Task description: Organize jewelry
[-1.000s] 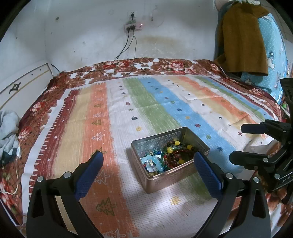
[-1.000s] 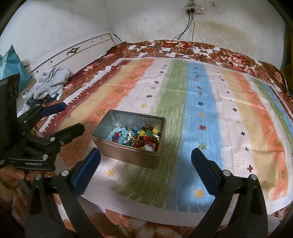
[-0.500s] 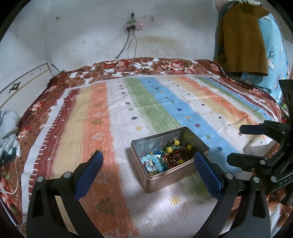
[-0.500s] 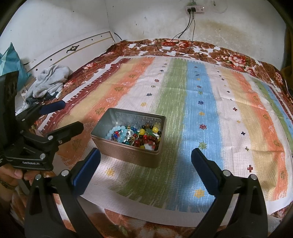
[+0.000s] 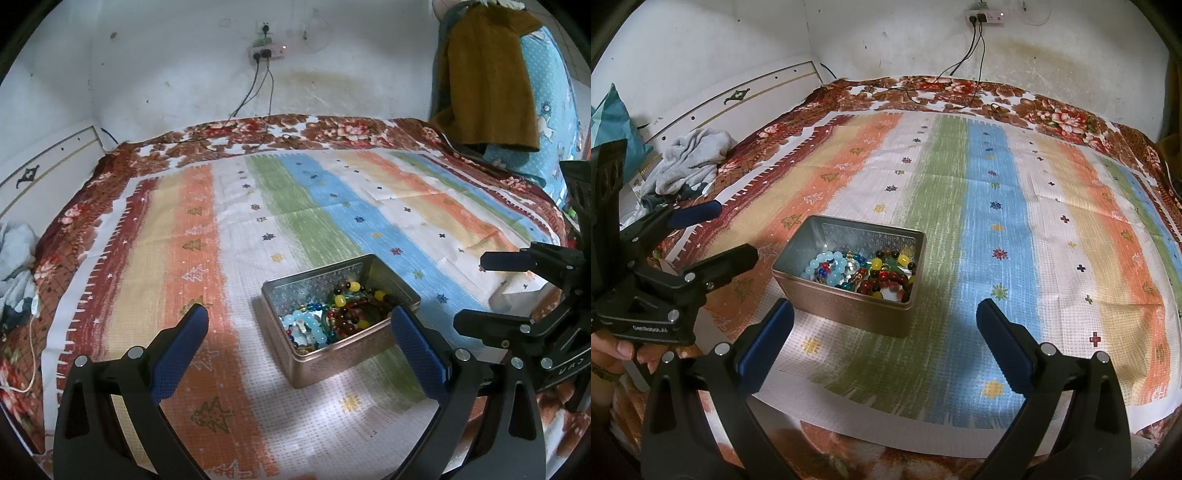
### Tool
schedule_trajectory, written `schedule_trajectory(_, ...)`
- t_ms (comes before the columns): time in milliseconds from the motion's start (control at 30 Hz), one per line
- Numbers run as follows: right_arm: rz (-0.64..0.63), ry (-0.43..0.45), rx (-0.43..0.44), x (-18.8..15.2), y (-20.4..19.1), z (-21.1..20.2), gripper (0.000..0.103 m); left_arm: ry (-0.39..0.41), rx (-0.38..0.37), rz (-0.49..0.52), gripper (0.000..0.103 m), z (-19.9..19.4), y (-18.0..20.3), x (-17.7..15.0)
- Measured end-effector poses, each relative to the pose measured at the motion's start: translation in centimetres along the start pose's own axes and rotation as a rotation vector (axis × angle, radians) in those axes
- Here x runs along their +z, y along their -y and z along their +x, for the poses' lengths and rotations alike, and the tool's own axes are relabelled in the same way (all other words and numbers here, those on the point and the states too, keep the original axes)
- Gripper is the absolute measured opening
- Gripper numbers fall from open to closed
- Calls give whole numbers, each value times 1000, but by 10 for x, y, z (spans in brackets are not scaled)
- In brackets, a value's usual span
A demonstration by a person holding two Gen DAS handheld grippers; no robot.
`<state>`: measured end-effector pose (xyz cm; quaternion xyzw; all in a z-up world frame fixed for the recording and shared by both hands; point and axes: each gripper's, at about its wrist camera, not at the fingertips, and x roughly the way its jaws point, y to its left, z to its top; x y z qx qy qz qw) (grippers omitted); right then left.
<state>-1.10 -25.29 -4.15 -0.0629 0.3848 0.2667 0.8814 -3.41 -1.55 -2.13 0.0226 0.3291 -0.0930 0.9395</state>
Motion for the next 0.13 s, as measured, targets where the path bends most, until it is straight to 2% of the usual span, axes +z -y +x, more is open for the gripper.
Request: schedule_trajectory(133, -2, 0, 0, 0, 0, 0, 98, -5, 8, 4, 97, 2, 1, -3)
